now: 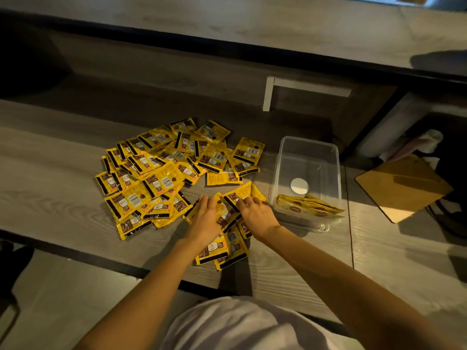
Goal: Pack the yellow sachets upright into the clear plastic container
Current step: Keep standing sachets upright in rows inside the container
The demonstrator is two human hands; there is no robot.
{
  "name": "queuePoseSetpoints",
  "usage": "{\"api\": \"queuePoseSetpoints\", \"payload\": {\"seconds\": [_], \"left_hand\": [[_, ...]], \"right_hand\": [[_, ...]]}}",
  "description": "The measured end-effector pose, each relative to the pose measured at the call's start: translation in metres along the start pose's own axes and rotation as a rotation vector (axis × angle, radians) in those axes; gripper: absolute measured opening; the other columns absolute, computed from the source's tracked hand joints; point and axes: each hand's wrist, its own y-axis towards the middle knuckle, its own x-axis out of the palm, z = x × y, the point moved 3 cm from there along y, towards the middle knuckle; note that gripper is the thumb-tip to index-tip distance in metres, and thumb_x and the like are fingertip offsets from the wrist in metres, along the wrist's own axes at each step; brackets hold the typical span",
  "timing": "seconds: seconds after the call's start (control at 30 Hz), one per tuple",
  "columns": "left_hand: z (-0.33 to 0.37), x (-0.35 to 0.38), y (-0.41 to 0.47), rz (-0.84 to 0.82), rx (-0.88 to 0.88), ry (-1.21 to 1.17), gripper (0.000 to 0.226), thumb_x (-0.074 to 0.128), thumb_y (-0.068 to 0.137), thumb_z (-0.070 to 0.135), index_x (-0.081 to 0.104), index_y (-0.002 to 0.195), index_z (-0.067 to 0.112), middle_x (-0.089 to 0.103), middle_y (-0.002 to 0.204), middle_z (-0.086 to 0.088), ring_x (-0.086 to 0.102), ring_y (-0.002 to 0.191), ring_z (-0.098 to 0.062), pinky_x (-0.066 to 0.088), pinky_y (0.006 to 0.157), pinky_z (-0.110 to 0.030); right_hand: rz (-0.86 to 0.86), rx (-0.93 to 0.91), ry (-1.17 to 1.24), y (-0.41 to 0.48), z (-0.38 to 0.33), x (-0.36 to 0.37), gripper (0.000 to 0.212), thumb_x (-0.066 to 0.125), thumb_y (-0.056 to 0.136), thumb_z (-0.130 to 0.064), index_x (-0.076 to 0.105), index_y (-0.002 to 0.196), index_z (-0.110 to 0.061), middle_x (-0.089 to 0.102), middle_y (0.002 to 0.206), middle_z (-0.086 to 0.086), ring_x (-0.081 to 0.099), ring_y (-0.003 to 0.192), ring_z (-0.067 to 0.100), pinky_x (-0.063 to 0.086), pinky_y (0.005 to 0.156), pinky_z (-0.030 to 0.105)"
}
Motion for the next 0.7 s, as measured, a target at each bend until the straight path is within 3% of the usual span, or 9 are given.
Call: {"api": "queuePoseSetpoints", "payload": {"seconds": [0.1,0.17,0.23,0.37,0.4,0.47,0.6,0.7], "left_hand": [[0.005,-0.012,0.002,0.131,0.037,-0.069,0.053,0.040,0.094,-0.003,0.026,0.144,0.008,0.027,0.151,-0.012,0.028,0.140,-0.028,0.032,0.108,-0.037],[0.011,-0.028,0.002,0.264,0.045,-0.132,0.043,0.036,0.097,0.004,0.036,0.140,0.008,0.052,0.128,-0.018,0.050,0.119,-0.031,0.044,0.086,-0.037],[0.018,-0.047,0.004,0.375,0.032,-0.157,0.037,0.033,0.100,0.013,0.042,0.135,0.008,0.059,0.112,-0.019,0.055,0.105,-0.031,0.041,0.072,-0.034],[0.039,-0.084,0.010,0.518,0.101,-0.429,0.031,0.031,0.100,0.023,0.054,0.102,0.002,0.059,0.096,-0.021,0.056,0.098,-0.039,0.046,0.076,-0.045],[0.046,-0.091,0.012,0.517,0.120,-0.528,0.027,0.032,0.100,0.024,0.051,0.090,0.007,0.056,0.085,-0.017,0.060,0.087,-0.039,0.052,0.070,-0.047],[0.063,-0.102,0.014,0.481,0.130,-0.680,0.023,0.034,0.100,0.024,0.045,0.084,0.011,0.050,0.075,-0.008,0.062,0.066,-0.027,0.056,0.051,-0.038],[0.106,-0.108,0.019,0.380,0.195,-0.777,0.010,0.044,0.096,0.016,0.052,0.097,0.010,0.060,0.089,-0.004,0.065,0.074,-0.019,0.055,0.047,-0.021],[0.142,-0.098,0.022,0.213,0.190,-0.848,0.020,0.054,0.090,0.007,0.053,0.110,0.009,0.061,0.100,-0.005,0.065,0.083,-0.017,0.056,0.050,-0.022]], "right_hand": [[0.075,0.022,0.022,-0.002,0.001,-0.011,0.043,0.047,0.091,-0.004,0.036,0.133,-0.003,0.048,0.132,0.017,0.048,0.120,0.036,0.045,0.091,0.041],[0.144,0.056,0.092,-0.002,0.001,-0.027,0.035,0.043,0.093,-0.003,0.039,0.128,-0.003,0.053,0.126,0.016,0.054,0.114,0.035,0.047,0.085,0.040],[0.243,0.112,0.193,-0.003,0.001,-0.049,0.027,0.038,0.096,-0.005,0.040,0.123,-0.004,0.059,0.117,0.015,0.061,0.103,0.036,0.048,0.076,0.040],[0.491,0.219,0.520,-0.008,0.013,-0.098,0.025,0.028,0.102,-0.021,0.037,0.119,-0.006,0.065,0.102,0.018,0.062,0.087,0.040,0.049,0.069,0.044],[0.535,0.243,0.650,-0.009,0.021,-0.108,0.026,0.027,0.101,-0.026,0.037,0.117,-0.007,0.064,0.102,0.019,0.062,0.089,0.040,0.052,0.073,0.048],[0.591,0.273,0.890,-0.011,0.041,-0.122,0.026,0.029,0.100,-0.029,0.037,0.114,-0.008,0.062,0.108,0.017,0.062,0.094,0.036,0.054,0.077,0.053],[0.615,0.345,1.286,-0.020,0.090,-0.129,0.027,0.046,0.096,-0.012,0.036,0.120,-0.009,0.053,0.111,-0.002,0.055,0.102,0.014,0.054,0.084,0.037],[0.618,0.426,1.400,-0.033,0.125,-0.121,0.044,0.059,0.086,-0.002,0.038,0.124,-0.012,0.054,0.114,-0.001,0.054,0.105,0.012,0.053,0.084,0.035]]}}
